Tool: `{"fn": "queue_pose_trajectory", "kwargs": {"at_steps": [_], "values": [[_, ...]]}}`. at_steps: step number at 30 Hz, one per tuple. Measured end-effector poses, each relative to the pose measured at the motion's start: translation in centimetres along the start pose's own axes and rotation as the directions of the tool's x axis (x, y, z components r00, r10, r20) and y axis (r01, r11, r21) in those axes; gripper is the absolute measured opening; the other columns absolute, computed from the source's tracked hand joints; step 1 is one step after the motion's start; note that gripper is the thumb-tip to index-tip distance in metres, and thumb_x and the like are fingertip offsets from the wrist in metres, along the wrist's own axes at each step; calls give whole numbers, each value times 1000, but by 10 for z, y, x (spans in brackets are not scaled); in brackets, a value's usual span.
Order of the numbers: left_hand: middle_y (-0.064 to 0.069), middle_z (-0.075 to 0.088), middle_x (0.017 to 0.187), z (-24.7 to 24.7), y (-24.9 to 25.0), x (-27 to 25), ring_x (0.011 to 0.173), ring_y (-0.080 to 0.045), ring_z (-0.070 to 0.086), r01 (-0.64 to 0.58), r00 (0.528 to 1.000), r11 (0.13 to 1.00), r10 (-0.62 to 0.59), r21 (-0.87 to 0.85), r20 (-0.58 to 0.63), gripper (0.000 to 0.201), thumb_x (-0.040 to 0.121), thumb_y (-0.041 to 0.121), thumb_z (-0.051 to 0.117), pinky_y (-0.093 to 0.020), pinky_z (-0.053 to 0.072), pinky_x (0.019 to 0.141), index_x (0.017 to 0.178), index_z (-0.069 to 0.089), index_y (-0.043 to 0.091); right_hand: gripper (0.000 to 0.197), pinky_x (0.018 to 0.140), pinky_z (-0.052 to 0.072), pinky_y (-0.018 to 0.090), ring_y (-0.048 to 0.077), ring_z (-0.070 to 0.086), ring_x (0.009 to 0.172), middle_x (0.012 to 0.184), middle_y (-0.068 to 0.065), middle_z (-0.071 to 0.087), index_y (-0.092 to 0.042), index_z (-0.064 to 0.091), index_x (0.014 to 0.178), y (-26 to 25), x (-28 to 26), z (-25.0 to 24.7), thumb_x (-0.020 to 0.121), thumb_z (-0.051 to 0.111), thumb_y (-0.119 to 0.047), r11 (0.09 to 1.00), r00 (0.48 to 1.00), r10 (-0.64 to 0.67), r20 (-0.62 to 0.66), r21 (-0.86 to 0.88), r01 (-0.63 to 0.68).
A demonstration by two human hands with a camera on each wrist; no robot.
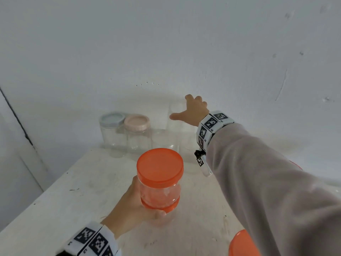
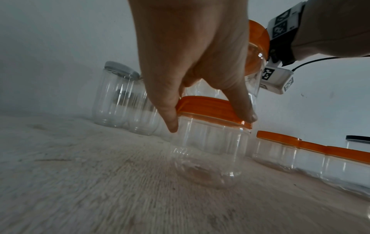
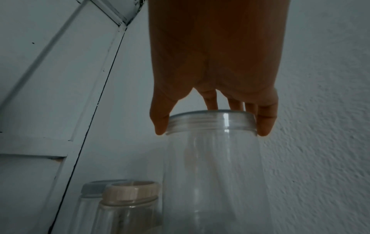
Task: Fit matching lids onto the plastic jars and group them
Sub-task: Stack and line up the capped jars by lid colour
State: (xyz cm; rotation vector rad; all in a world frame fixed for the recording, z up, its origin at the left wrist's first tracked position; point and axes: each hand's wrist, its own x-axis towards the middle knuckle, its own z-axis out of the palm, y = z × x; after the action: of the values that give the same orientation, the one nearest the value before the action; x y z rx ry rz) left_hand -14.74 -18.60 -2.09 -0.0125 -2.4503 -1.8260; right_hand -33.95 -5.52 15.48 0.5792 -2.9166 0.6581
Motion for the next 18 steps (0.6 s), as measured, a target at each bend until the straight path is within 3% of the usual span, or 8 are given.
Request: {"fn": "queue_pose_trajectory", "kwargs": {"at_steps": [3, 8, 13, 18], "values": [[24, 48, 131, 0, 0, 0, 118, 6, 49, -1, 1000, 1000, 1, -4, -1, 107, 49, 44, 92, -23, 49, 93, 130, 23, 54, 75, 91, 39, 37, 32, 37, 122, 135, 14, 36, -8, 34, 139, -1, 6, 5, 84, 64, -51, 998, 1000, -2, 16, -57, 3], [28, 47, 128, 1, 0, 0, 116, 11, 48, 0, 1000, 1000, 0, 8, 0, 104, 52, 40, 91, -15, 49, 88, 127, 22, 57, 72, 97, 40, 38, 33, 39, 122, 137, 16, 34, -5, 35, 139, 3, 4, 6, 89, 59, -50, 995, 999, -24, 29, -97, 27], [22, 45, 132, 0, 0, -1, 116, 11, 48, 18, 1000, 999, -18, 30, -1, 106, 53, 40, 91, -16, 48, 87, 129, 20, 55, 75, 99, 37, 39, 32, 35, 127, 139, 14, 31, -7, 31, 143, 16, -10, -2, 88, 63, -47, 993, 993, -96, 74, -55, 100], [20, 43, 132, 0, 2, -1, 120, -3, 48, 68, 998, 995, -67, 78, -15, 111, 40, 53, 91, -29, 48, 97, 124, 18, 58, 82, 104, 34, 40, 30, 30, 132, 145, 11, 28, -10, 27, 146, 38, -35, -17, 85, 66, -48, 985, 980, -170, 98, -16, 173]]}}
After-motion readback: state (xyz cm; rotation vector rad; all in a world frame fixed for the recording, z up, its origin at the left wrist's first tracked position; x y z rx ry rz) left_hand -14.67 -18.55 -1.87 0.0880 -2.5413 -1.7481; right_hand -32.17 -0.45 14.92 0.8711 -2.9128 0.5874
